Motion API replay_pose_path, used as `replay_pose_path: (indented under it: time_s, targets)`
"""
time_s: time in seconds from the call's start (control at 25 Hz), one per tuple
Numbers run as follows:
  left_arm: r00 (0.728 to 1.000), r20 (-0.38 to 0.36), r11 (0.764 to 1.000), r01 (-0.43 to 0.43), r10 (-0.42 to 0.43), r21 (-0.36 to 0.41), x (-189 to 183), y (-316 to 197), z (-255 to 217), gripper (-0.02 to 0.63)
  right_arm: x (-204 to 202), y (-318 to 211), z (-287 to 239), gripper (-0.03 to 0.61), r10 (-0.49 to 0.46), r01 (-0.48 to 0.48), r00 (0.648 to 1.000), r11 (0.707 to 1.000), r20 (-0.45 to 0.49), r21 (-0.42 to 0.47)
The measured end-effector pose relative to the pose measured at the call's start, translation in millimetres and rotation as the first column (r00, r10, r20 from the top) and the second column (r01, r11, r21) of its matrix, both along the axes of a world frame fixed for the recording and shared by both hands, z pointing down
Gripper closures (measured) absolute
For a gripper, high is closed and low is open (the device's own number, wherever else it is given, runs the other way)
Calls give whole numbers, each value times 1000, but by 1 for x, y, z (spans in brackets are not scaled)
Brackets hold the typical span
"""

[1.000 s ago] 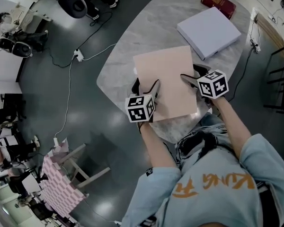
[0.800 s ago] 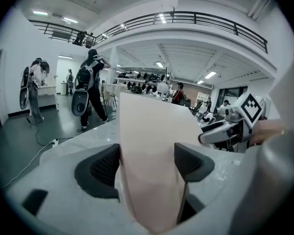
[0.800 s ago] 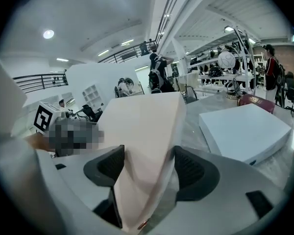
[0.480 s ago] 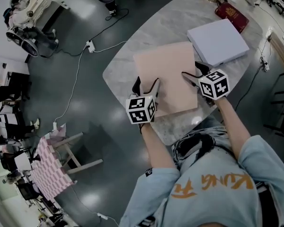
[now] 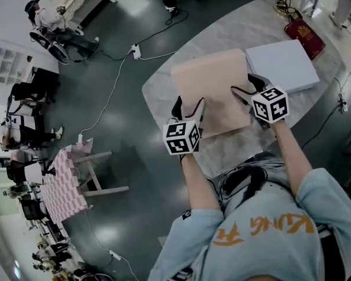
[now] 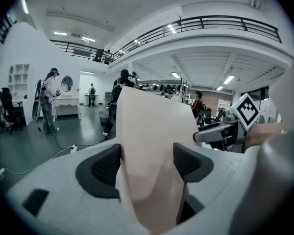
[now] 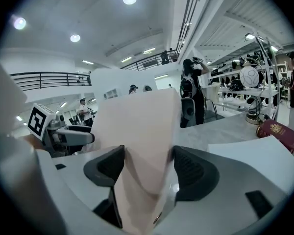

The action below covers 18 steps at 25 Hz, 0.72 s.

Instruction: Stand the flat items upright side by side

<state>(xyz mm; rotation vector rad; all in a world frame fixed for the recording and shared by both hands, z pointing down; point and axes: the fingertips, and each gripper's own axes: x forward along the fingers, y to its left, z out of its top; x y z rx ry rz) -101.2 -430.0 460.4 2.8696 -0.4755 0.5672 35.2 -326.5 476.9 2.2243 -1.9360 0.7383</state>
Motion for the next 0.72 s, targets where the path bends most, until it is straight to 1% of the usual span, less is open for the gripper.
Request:
replay_pose_path:
  time_s: [0.08,0.24,0.44,0.64,0.72]
  targets:
    - [1000,-17,1000,23,-23,4,0,5,-7,262,3,0,-7,263,-13,13,1000,1000,-13,15]
    - [998,-19,998,62,-61,22,-5,13,-10,262,7,-2,-19,264,-54,56,998,998,-45,37]
    - [992,-21,992,123,-122,25,-12,20,-11,261,8,-9,-32,267,-114,120,989,991,-91,60]
    - [985,-3,985,173,-173,10,-22,27,-3,255,2,-13,-31,267,-174,181,979,982,-108,59]
    - [980,-11,980,199,-199,-1,-27,30,0,253,-2,-12,-30,267,-196,204,974,977,-113,67]
